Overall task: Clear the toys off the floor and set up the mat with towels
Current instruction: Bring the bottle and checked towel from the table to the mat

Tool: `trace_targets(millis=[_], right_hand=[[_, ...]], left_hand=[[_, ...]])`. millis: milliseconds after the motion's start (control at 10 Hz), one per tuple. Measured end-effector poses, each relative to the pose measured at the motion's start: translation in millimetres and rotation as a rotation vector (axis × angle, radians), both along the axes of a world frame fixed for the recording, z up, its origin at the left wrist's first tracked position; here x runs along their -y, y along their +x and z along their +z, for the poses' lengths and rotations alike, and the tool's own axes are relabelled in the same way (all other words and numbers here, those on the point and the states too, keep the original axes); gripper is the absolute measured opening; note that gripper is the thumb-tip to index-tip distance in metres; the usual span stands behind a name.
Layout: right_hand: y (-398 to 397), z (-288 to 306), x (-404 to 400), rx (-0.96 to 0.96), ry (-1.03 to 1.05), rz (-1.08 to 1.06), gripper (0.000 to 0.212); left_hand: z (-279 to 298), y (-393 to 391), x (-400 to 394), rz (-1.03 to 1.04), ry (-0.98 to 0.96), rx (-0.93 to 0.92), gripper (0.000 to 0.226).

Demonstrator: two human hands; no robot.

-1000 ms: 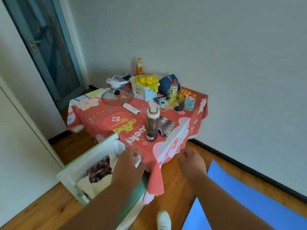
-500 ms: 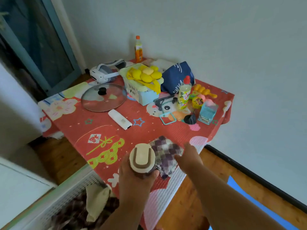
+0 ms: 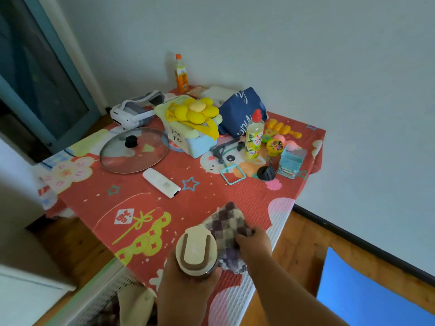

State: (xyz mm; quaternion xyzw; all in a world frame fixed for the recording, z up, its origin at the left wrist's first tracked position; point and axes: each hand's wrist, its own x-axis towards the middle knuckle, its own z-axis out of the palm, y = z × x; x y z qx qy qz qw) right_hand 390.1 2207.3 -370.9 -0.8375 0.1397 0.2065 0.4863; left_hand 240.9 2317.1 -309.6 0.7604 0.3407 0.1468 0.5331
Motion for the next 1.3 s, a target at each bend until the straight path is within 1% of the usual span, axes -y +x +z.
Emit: trace_targets(millis=[100, 200, 300, 400, 500, 600, 700, 800, 900, 1000, 1100, 1200, 1300], right_hand=[[-19.1, 29.2, 15.1, -0.070, 0.280, -0.215, 0.018], [-36.4, 68.3, 43.6, -0.059, 0.386, -0.270, 0.026], [-80.9, 112.3, 86.7, 0.001, 0.441, -0.251, 0.026], [-144.0, 144.2, 140.9, 0.073, 0.507, -0.251, 0.027], [-234.7, 164.1, 199.1, 0.086, 0.656, -0.305, 0.037], [-302.8, 169.9, 248.3, 0.058, 0.746, -0.374, 0.042], [-366.4, 171.3, 284.6, -0.013, 0.806, -0.396, 0.041], [-427.6, 157.3, 313.0, -0.073, 0.800, -0.456, 0.037], [-478.3, 131.7, 350.6, -0.130, 0.749, -0.511, 0.035], [-529.4, 106.8, 399.1, -0.193, 0.645, -0.591, 0.035], [-578.3, 84.4, 461.9, -0.236, 0.541, -0.664, 0.023], [-632.8, 60.0, 548.2, -0.268, 0.471, -0.758, 0.015], [-689.1, 34.6, 646.8, -0.283, 0.376, -0.837, 0.012]], left_hand=[[16.2, -25.0, -9.3, -0.076, -0.068, -0.033, 0.087], [45.9, -63.6, -5.4, -0.168, -0.016, -0.050, 0.089], [86.2, -119.9, 20.2, -0.116, 0.007, 0.137, 0.076], [116.4, -183.2, 44.1, -0.120, 0.053, 0.225, 0.074], [142.1, -262.0, 70.6, -0.098, 0.041, 0.311, 0.074], [154.0, -329.4, 101.9, -0.099, 0.026, 0.333, 0.070], [156.5, -385.3, 138.1, -0.087, 0.055, 0.282, 0.070], [138.0, -435.5, 169.4, -0.086, 0.075, 0.206, 0.066], [116.9, -472.7, 199.6, -0.101, 0.105, 0.106, 0.061], [94.8, -498.4, 234.9, -0.143, 0.107, 0.043, 0.059], [72.0, -515.9, 279.0, -0.205, 0.115, -0.009, 0.063], [53.8, -530.3, 353.5, -0.274, 0.160, -0.034, 0.064], [23.2, -540.6, 451.6, -0.342, 0.170, -0.031, 0.066]])
